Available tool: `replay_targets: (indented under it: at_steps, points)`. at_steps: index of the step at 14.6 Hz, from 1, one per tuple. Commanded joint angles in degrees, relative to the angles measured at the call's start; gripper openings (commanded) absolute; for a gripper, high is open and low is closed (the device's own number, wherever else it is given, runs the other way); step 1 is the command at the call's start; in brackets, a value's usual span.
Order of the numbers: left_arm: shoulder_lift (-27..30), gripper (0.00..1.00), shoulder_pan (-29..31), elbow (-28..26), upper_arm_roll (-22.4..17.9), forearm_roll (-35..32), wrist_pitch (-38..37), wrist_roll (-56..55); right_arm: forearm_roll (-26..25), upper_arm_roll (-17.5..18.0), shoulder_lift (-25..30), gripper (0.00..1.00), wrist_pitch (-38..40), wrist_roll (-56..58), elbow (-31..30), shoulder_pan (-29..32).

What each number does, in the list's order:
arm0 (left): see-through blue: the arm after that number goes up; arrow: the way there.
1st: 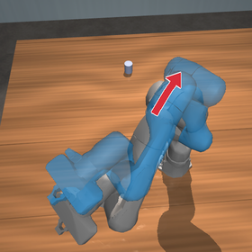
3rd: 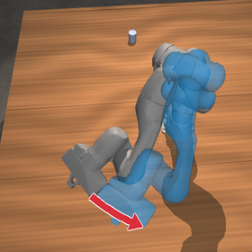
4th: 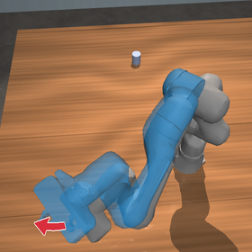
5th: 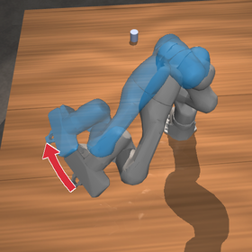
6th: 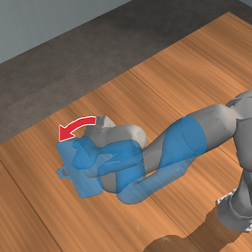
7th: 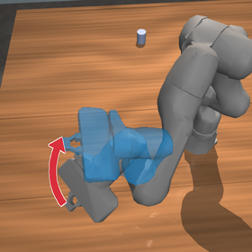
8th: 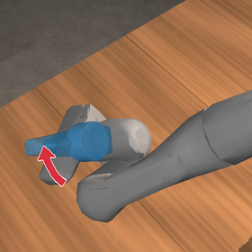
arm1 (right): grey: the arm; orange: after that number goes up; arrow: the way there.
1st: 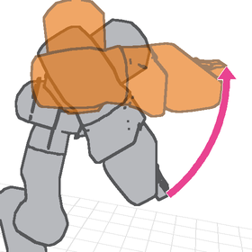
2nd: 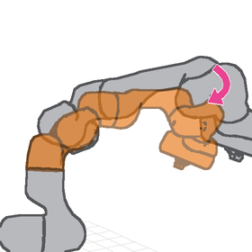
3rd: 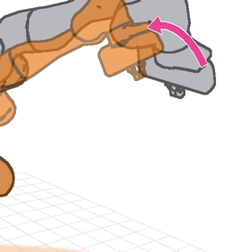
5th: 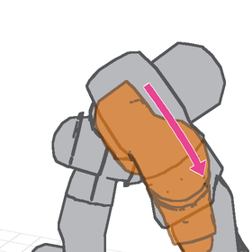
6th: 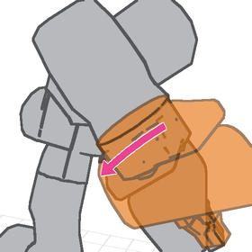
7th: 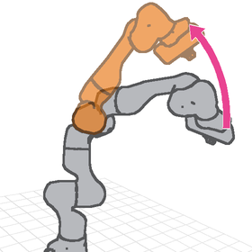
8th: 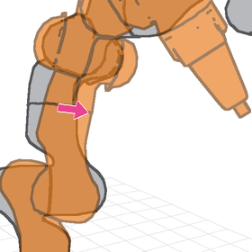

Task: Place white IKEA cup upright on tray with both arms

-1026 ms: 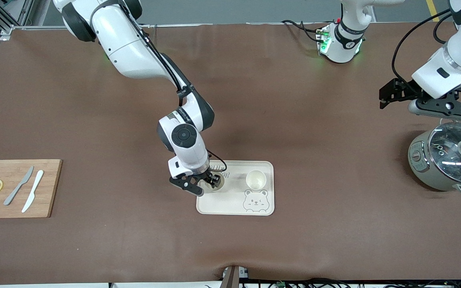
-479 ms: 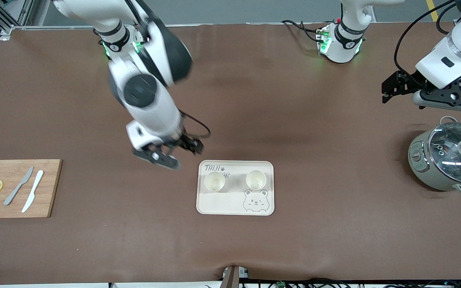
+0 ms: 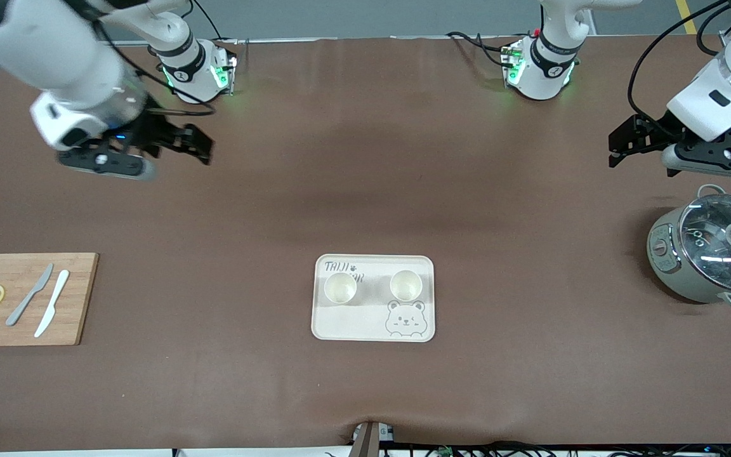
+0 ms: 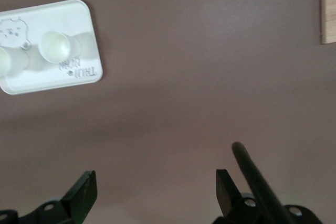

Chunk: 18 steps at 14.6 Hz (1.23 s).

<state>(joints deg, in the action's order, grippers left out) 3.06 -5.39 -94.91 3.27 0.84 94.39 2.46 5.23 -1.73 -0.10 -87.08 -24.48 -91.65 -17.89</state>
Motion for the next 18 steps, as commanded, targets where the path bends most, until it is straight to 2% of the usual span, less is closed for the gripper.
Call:
replay_targets:
  at_steps: [1,3,5,13,18]
  points:
    - [-1.48,1.0,-0.41,1.65,-0.64,0.57,-0.08,1.4,0.39,0.94,6.68,1.0,-1.25,14.41,-8.45,11.08]
    - [-2.27,1.0,-0.41,1.57,-0.64,-0.14,-0.69,2.53,-0.48,0.85,6.87,1.0,-1.34,20.23,-8.54,16.81]
    - [-2.36,1.0,-0.23,1.48,-0.73,-0.23,-0.87,2.9,-5.74,0.94,6.86,1.0,-2.39,22.28,-8.54,18.5]
    - [-2.36,1.0,-0.06,1.39,-1.52,-0.05,-0.87,1.93,-5.76,0.5,6.87,1.0,-0.65,26.23,-7.84,23.6]
    - [-2.1,1.0,-0.15,1.56,-1.16,-0.49,-0.87,-0.18,-6.2,0.5,5.9,1.0,0.24,25.53,-3.8,24.48]
